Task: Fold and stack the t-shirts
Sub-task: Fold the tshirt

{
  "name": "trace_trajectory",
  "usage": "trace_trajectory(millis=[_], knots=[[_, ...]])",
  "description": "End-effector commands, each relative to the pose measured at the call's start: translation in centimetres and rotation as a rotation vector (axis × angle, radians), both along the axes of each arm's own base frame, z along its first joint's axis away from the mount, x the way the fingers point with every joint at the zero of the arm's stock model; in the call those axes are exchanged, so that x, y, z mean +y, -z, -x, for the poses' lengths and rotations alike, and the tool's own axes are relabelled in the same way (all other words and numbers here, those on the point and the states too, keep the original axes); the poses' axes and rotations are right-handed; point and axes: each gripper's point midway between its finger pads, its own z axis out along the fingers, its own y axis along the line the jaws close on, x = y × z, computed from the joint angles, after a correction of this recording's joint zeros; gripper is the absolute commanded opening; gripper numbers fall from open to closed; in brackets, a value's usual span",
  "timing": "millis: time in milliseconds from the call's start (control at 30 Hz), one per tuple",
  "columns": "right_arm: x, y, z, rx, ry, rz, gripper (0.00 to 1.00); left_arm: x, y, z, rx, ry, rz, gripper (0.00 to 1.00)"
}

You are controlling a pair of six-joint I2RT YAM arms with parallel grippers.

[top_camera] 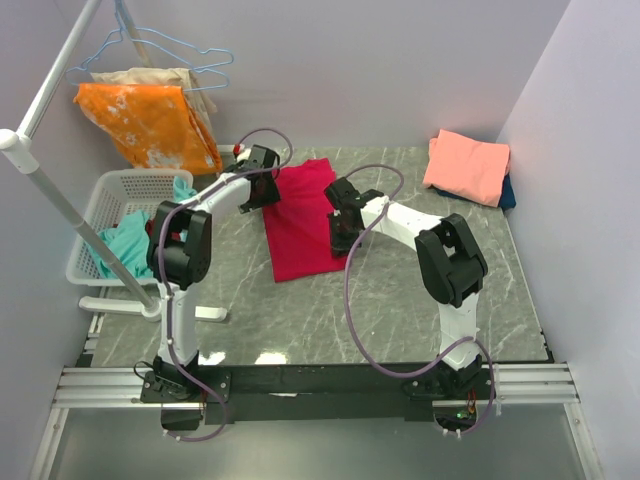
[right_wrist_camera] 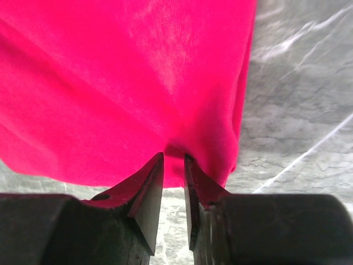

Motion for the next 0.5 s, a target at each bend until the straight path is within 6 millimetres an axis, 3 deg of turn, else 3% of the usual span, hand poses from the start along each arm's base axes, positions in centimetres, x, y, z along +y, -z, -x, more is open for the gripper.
trace_trajectory(millis=[0, 67, 100, 167, 200, 233, 267, 300, 333, 400, 467], knots=[[-0.3, -4.7, -3.9, -0.144, 0.060, -0.029, 0.30, 0.7, -4.9, -0.5, -0.114, -0.023, 0.005, 0.73], [-0.5, -5.7, -5.8, -0.167, 0.086, -0.040, 0.31, 0.6, -5.2, -0.2, -0.115, -0.020, 0.019, 0.74], [-0.9, -5.2, -6.7, -0.172, 0.092, -0.015, 0.32, 0.4, -5.8, 0.0, -0.123, -0.016, 0.033, 0.74], [-0.6, -7.0, -8.8, -0.211, 0.096, -0.025, 0.35, -0.2, -5.8, 0.5, -0.115, 0.008, 0.066, 0.75], [-1.0, -5.7, -9.7, -0.192, 0.104, -0.003, 0.36, -0.3, -6.1, 0.7, -0.115, 0.009, 0.078, 0.75], [-0.7, -7.2, -11.1, -0.219, 0.103, -0.009, 0.36, -0.4, -6.1, 0.9, -0.110, 0.011, 0.087, 0.75], [-0.6, -7.2, -11.8, -0.224, 0.102, -0.010, 0.36, -0.6, -6.2, 1.1, -0.105, 0.020, 0.098, 0.75], [-0.8, -5.9, -12.6, -0.207, 0.103, 0.004, 0.36, -0.7, -6.5, 1.3, -0.105, 0.021, 0.105, 0.75], [-0.3, -7.1, -13.8, -0.238, 0.101, -0.017, 0.37, -0.7, -6.3, 1.6, -0.097, 0.022, 0.107, 0.75], [-0.4, -6.1, -15.1, -0.234, 0.104, -0.024, 0.38, -0.9, -6.8, 1.8, -0.102, 0.036, 0.120, 0.75], [-0.6, -6.6, -16.7, -0.259, 0.120, -0.044, 0.40, -1.0, -6.9, 2.1, -0.091, 0.042, 0.128, 0.76]])
